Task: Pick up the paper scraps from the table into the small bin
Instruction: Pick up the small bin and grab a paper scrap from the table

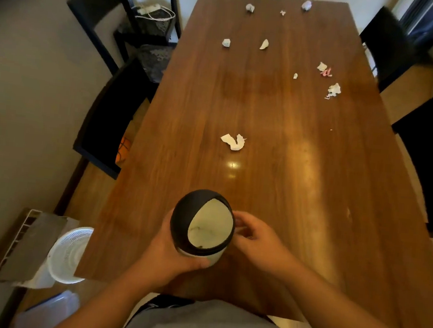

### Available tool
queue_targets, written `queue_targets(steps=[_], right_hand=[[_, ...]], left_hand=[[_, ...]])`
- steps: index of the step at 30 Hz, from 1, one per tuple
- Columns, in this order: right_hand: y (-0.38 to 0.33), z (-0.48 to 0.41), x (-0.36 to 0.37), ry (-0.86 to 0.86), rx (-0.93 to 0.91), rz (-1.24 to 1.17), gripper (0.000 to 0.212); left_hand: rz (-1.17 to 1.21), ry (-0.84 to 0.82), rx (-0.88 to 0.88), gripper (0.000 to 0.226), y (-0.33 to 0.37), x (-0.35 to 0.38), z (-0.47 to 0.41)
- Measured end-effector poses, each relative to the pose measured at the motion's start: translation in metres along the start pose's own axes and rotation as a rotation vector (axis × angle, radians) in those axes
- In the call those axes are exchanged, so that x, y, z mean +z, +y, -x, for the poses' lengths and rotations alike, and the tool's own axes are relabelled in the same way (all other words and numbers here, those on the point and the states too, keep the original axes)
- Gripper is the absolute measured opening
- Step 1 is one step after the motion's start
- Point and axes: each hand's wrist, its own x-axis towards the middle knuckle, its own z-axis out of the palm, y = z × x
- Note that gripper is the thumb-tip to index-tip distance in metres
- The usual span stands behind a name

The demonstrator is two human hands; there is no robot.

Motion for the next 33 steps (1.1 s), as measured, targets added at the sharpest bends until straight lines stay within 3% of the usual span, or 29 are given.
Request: queue_targets(steps=[5, 14, 22, 28, 33], right_hand=[[-0.006, -0.068, -0.010, 0.210, 0.201, 0.086, 0.039], [-0.038, -0.224, -0.030, 0.537, 0.464, 0.205, 0.060], [-0.050, -0.301, -0.024, 0.688, 0.506, 0.225, 0.062], [-0.053, -0.318, -0.011, 0.646, 0.479, 0.533, 0.040], [-0.049, -0.317, -0.001, 0.703, 0.402, 0.470, 0.024]], left_hand=[[0.002, 0.097, -0.022, 0.112, -0.016, -0.050, -0.032], [-0.029, 0.120, -0.041, 0.114, -0.028, -0.141, -0.113], [-0.047, 0.123, -0.071, 0.109, -0.052, -0.187, -0.142], [0.016, 0.095, -0.087, 0.101, -0.051, -0.205, -0.144], [0.007, 0.072, -0.115, 0.101, -0.052, -0.211, -0.144]])
